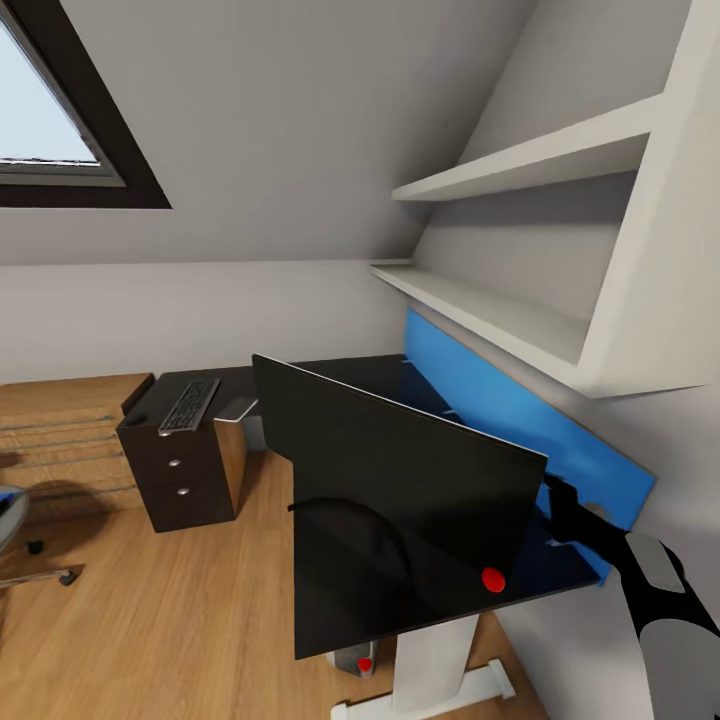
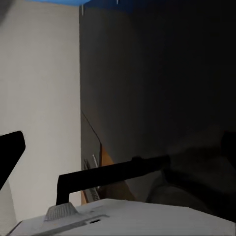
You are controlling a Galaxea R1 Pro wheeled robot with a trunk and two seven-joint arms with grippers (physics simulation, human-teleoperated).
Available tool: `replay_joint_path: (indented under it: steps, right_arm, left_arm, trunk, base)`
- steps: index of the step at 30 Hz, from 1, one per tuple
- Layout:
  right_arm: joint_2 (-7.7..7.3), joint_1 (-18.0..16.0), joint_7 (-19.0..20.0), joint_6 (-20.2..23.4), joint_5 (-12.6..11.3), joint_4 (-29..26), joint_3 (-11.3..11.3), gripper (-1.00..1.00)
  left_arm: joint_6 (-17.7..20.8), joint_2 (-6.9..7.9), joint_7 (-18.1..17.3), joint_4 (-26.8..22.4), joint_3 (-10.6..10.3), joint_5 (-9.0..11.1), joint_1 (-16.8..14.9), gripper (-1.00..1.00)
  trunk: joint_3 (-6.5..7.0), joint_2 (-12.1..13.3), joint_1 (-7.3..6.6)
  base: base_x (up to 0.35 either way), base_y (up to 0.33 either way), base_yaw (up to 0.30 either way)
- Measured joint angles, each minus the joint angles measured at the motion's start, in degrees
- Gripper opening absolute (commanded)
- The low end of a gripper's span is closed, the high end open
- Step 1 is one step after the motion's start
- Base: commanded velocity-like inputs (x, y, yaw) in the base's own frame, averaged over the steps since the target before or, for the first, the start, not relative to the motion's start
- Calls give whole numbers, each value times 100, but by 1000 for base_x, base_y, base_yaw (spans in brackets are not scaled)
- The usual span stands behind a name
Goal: In the bedroom, organize the workspace by keeping the computer under the desk, ensuring the monitor is on the desk, placing the keyboard on the desk next to the monitor, placing the mouse on the desk next to the keyboard, moving the folder from the swivel chair onto the desk next to the mouse, stacking the notebook on top of the folder with the pen on top of the notebook, and positioning the swivel chair next to the desk.
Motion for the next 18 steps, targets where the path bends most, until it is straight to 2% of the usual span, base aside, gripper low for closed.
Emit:
replay_joint_path:
  steps: [4,14,18]
  right_arm:
    - [2,0,0,282,-2,-8,8,100]
    - [8,0,0,439,10,-9,24,100]
    - [9,0,-5,649,17,-15,29,100]
  left_arm:
    - [0,0,-2,0,0,0,0,100]
    - [0,0,-1,1,0,0,0,100]
    - [0,0,-2,1,0,0,0,100]
  trunk:
    - [0,0,0]
    - [0,0,0]
    - [0,0,0]
  base:
    - [0,0,0]
    - [0,0,0]
    - [0,0,0]
